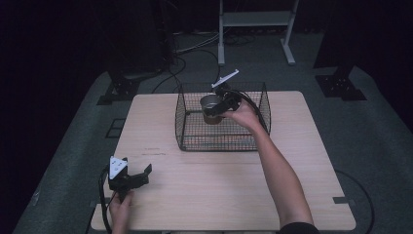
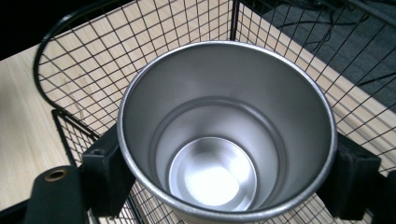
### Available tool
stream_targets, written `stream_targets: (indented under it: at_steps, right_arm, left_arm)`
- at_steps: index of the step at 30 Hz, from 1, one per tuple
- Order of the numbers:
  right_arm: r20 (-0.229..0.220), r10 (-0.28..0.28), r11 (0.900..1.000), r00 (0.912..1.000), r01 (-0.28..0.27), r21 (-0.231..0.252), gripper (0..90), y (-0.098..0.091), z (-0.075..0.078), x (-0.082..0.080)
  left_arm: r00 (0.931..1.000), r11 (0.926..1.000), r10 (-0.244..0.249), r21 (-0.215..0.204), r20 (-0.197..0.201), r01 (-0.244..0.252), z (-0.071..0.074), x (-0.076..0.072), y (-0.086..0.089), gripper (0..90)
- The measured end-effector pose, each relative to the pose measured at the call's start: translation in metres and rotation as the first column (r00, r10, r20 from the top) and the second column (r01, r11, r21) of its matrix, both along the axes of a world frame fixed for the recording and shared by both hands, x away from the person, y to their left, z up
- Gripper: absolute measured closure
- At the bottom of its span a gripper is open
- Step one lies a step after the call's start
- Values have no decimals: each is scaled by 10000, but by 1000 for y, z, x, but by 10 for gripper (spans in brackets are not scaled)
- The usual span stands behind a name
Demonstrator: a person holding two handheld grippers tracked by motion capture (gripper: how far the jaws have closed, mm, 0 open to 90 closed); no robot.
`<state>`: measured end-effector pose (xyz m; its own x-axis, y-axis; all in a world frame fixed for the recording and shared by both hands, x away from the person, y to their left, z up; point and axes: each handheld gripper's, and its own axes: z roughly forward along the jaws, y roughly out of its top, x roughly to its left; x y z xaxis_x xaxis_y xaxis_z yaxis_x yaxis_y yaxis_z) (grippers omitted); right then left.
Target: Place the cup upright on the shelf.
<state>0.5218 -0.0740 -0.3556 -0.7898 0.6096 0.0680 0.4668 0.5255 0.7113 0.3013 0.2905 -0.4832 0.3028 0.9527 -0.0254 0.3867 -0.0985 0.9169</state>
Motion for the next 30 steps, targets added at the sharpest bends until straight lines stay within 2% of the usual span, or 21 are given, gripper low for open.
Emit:
stream_targets:
  at_steps: [13,27,30]
  right_arm:
    - [-408,-562,9981,9976,571,217,178,-5,-24,12]
    - [-375,-774,9970,9963,770,-120,178,0,-39,15]
    - [-483,-834,9963,9953,822,-269,178,-1,-45,16]
  left_arm:
    - [10000,10000,20,2,35,-20,0,-1,0,0]
    - [10000,10000,47,-37,43,-47,0,0,1,0]
    - [10000,10000,46,-40,55,-46,0,0,1,0]
